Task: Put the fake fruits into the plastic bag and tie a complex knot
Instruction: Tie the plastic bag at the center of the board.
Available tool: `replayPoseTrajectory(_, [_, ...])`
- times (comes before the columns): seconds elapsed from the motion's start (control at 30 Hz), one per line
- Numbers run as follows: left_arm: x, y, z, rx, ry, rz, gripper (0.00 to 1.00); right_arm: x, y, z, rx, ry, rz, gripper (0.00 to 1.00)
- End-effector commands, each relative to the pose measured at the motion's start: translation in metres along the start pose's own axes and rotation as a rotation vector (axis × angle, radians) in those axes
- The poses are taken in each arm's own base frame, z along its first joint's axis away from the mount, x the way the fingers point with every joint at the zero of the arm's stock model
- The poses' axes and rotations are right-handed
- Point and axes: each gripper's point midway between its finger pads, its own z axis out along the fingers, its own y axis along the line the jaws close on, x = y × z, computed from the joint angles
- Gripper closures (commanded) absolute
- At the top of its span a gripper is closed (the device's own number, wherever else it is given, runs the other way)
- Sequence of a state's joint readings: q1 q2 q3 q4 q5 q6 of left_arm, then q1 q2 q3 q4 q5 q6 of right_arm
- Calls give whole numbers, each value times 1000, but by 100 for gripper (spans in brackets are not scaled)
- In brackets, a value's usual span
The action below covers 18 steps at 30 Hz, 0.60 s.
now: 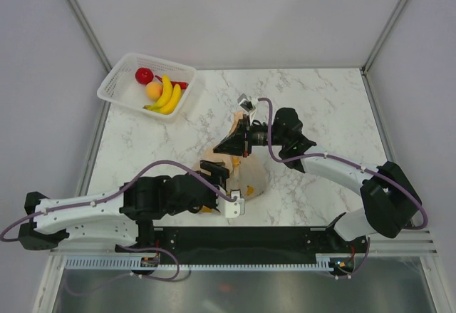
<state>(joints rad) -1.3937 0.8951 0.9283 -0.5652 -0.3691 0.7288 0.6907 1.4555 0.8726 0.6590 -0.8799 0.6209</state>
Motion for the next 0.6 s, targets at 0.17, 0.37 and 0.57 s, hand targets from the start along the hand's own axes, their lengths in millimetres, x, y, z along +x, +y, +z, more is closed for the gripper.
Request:
replayPoseTrajectory(0.17, [15,17,13,-126,104,109,90,-20,24,-6,-70,-55,-73,100])
replayPoseTrajectory(0.37, [-19,75,-11,-301,-21,-109,98,-18,23,-5,-76,-52,-65,100])
replayPoseTrajectory(0.57, [-43,97,-28,-326,-108,-292,83,-16,20,-5,-64,-48,-66,100])
